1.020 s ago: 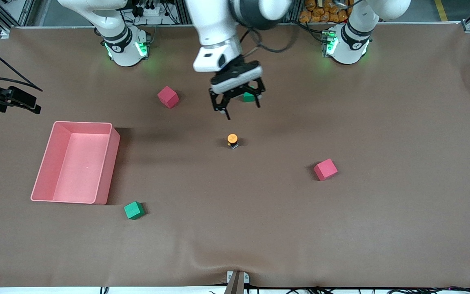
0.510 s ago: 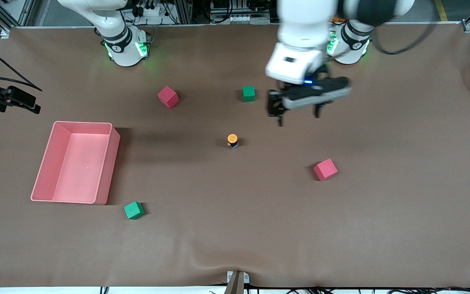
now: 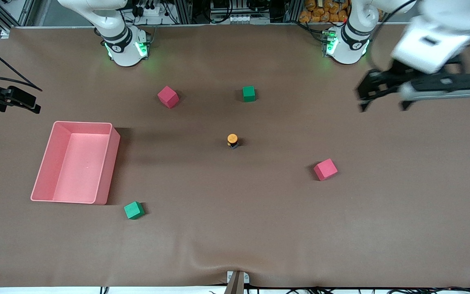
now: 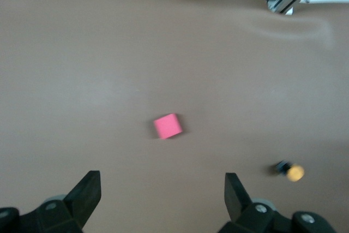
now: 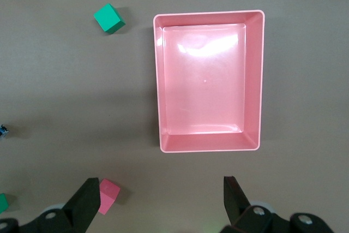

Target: Place and upright button with both arms

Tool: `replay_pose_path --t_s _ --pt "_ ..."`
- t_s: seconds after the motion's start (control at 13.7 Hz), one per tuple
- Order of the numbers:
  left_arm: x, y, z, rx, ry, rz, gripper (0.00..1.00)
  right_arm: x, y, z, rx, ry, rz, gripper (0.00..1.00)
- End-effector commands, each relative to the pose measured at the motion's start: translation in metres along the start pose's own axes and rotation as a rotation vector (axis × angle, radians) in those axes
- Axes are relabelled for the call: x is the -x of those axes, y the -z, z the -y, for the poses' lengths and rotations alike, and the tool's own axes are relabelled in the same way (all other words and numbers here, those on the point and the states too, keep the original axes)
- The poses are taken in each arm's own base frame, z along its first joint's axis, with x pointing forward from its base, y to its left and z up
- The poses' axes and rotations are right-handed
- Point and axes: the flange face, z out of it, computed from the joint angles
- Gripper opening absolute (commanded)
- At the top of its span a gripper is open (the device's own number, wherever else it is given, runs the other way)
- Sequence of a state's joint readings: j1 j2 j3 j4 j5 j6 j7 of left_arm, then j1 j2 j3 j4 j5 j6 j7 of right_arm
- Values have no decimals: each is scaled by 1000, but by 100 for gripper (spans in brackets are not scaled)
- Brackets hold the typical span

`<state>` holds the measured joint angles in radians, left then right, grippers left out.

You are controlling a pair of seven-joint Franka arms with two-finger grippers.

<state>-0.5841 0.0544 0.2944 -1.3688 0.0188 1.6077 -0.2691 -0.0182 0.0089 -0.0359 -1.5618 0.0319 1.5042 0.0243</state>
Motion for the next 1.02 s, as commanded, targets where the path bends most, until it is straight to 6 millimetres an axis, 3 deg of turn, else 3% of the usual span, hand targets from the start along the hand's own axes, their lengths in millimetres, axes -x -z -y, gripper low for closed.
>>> replay_pose_path --t_s 0.0,0.15,0.29,0.36,0.44,0.66,0.87,0.95 --pt "-5 0 57 63 -71 26 100 3 4 -3 2 8 -1 100" --pt "-6 -3 92 62 -187 54 100 3 4 -3 2 8 -1 100" --pt "-6 -14 144 87 -169 87 100 3 4 -3 2 8 -1 100" --pt "-4 -23 155 125 -172 106 100 3 4 -3 2 8 -2 100" --pt "-1 -22 156 130 -165 117 100 3 4 -3 2 8 -1 100" --pt "15 -30 128 109 -60 167 100 3 3 -3 2 8 -1 100" --pt "38 -28 95 -24 -152 160 100 3 3 -3 2 8 -1 100" --pt "39 -30 95 -26 -154 165 100 3 3 -3 2 9 -1 100"
